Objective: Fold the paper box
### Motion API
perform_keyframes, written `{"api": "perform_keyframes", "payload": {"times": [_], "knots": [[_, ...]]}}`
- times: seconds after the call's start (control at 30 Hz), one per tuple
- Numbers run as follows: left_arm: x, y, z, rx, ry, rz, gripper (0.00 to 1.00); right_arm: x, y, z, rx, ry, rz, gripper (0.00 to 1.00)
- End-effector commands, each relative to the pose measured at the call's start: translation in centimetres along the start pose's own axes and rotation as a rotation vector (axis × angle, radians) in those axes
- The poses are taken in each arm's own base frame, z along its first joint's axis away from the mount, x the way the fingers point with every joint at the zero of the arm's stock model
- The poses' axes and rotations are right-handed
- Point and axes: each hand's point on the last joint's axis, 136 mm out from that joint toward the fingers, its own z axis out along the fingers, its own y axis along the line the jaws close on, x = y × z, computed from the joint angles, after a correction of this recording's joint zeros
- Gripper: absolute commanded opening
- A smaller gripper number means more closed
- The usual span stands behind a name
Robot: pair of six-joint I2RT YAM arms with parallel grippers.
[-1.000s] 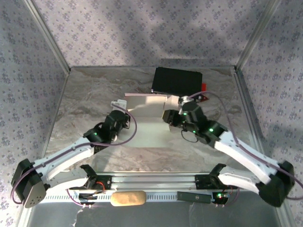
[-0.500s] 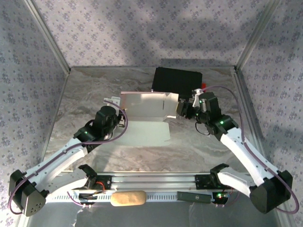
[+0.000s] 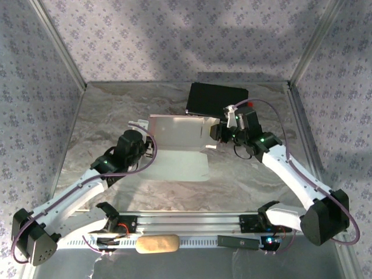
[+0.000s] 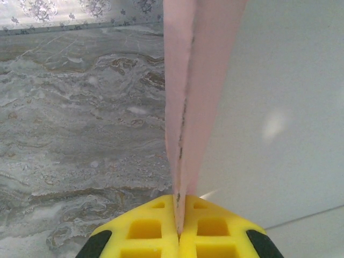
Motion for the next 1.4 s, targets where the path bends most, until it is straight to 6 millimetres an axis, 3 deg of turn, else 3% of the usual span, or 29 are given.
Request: {"api": "perform_keyframes", "payload": {"times": [0.0,0.17,0.3,0.47,0.6,0.73,1.0,1.27,1.37], "knots": [[-2.1,-0.7,-0.5,0.036,-0.043,-0.036,0.0,-1.3,0.9,-0.5,-0.016,-0.031,-0.044,0.3],[-2.1,-0.8,-0.4,0.039,-0.041,-0.036,0.0,-1.0,0.6,-0.2,0.008,-0.037,-0.03,0.26],[-2.0,-0.9,-0.4,0.045,-0.039,-0.036,0.0,-0.6,0.7,0.4,0.032,-0.035,-0.037,0.33],[-2.2,-1.0,-0.5,0.05,-0.04,-0.037,0.0,-0.9,0.5,0.4,0.063,-0.052,-0.049,0.33],[-2.3,-1.1,-0.5,0.051,-0.04,-0.037,0.0,-1.1,0.3,0.6,0.094,-0.057,-0.05,0.26],[-2.3,-1.0,-0.4,0.047,-0.039,-0.043,0.0,-1.0,-0.2,0.6,0.18,-0.058,-0.01,0.12],[-2.1,-1.3,0.1,0.05,-0.031,-0.048,0.0,-0.1,1.4,-0.2,0.354,-0.068,0.001,0.03],[-2.2,-1.7,0.1,0.062,-0.033,-0.041,0.0,0.1,5.0,1.7,0.37,-0.043,-0.09,0.0],[-2.1,-1.8,0.1,0.063,-0.031,-0.038,0.0,0.5,5.3,2.0,0.401,-0.03,-0.098,0.0]]}}
